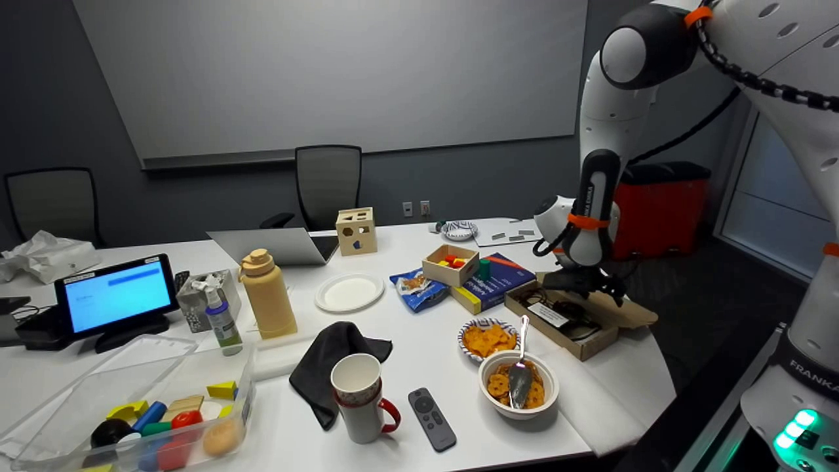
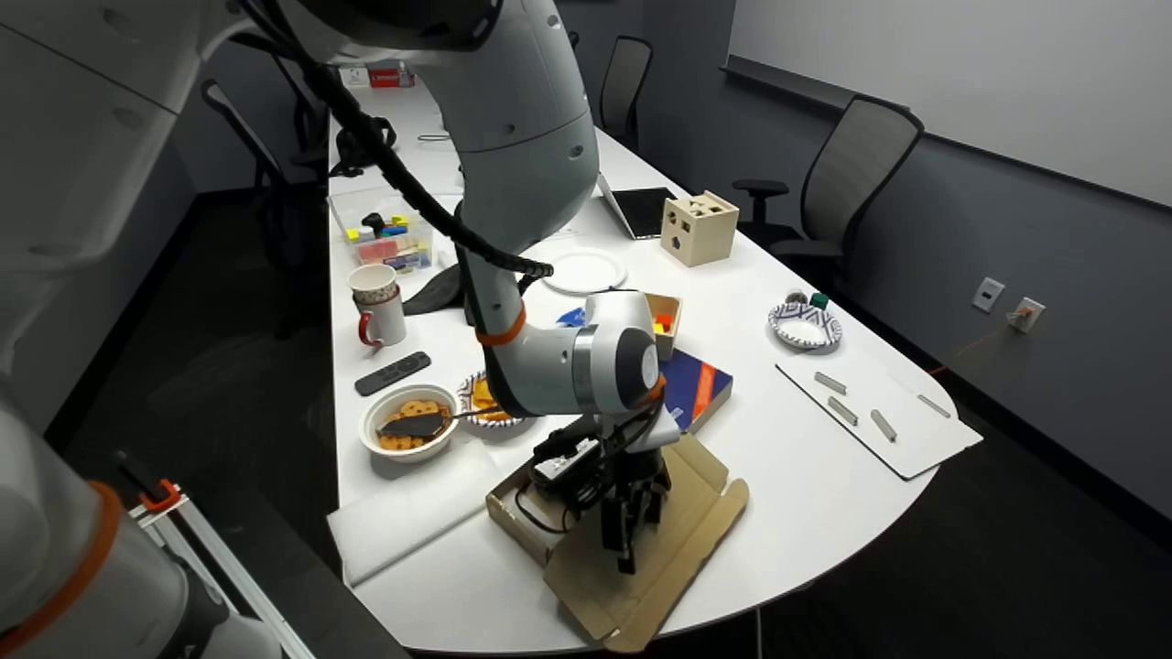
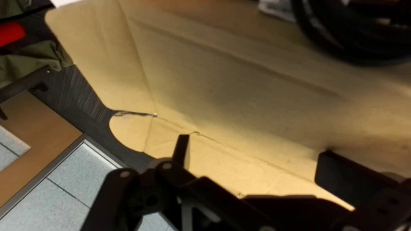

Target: Open the cardboard box

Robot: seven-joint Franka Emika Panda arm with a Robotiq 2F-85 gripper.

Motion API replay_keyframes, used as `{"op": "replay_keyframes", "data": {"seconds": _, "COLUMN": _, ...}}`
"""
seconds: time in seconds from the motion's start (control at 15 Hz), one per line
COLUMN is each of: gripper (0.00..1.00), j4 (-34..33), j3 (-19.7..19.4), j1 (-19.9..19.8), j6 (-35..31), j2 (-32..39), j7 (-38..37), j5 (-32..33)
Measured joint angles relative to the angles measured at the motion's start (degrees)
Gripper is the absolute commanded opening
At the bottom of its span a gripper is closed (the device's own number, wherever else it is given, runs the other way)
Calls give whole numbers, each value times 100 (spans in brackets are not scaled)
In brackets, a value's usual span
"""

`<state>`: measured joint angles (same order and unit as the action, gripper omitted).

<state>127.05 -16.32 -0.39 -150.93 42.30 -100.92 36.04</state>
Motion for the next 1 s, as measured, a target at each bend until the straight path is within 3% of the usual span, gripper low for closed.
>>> {"op": "replay_keyframes", "data": {"seconds": 0.67, "gripper": 100, "j4": -101, "j3": -144, "j1": 157, "j6": -293, "j2": 216, "j7": 529, "j5": -1355}}
{"op": "replay_keyframes", "data": {"seconds": 1.0, "gripper": 100, "j4": -157, "j3": -113, "j1": 139, "j6": -83, "j2": 121, "j7": 1205, "j5": -2016}}
